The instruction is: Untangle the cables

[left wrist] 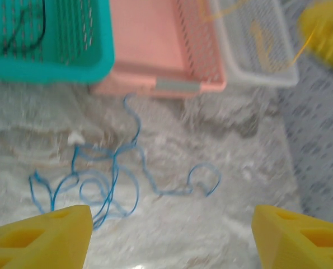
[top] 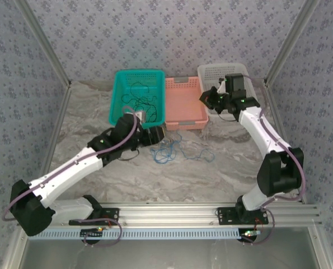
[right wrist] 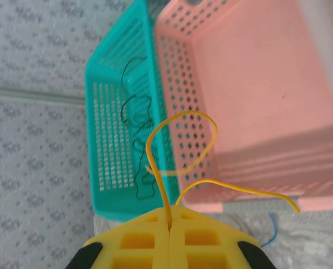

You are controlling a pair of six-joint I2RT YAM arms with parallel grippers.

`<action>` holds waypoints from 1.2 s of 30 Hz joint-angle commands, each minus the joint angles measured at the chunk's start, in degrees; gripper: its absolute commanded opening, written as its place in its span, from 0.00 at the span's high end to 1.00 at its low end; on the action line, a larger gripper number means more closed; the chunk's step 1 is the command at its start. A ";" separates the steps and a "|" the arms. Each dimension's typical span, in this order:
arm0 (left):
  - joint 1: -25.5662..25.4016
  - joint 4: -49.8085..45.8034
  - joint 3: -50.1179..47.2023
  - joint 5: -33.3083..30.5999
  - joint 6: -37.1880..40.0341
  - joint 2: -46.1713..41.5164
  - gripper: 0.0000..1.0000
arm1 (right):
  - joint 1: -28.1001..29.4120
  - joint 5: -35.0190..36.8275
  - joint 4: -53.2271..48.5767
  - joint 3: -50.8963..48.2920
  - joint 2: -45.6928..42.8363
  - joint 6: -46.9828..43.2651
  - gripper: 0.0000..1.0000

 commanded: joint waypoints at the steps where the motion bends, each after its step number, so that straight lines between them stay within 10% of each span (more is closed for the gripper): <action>1: -2.86 -1.50 -2.52 -4.53 0.64 -0.94 0.26 | -3.35 1.59 -0.79 4.61 3.02 -1.04 1.00; 11: -10.52 2.38 -6.64 -7.23 -0.84 4.42 0.27 | -14.60 4.40 -1.78 17.17 18.69 -1.08 1.00; 17: -11.21 7.92 -11.54 -7.00 -2.83 6.13 0.27 | -18.62 -0.62 1.06 20.30 28.39 -0.39 0.65; 27: -11.21 6.48 -13.65 -10.17 -4.12 5.81 0.26 | -18.16 8.31 -0.47 3.76 6.58 -6.78 0.37; 36: -7.68 0.00 -15.73 -12.79 -7.71 2.36 0.24 | -4.79 24.54 -9.88 -22.20 -24.68 -9.01 0.46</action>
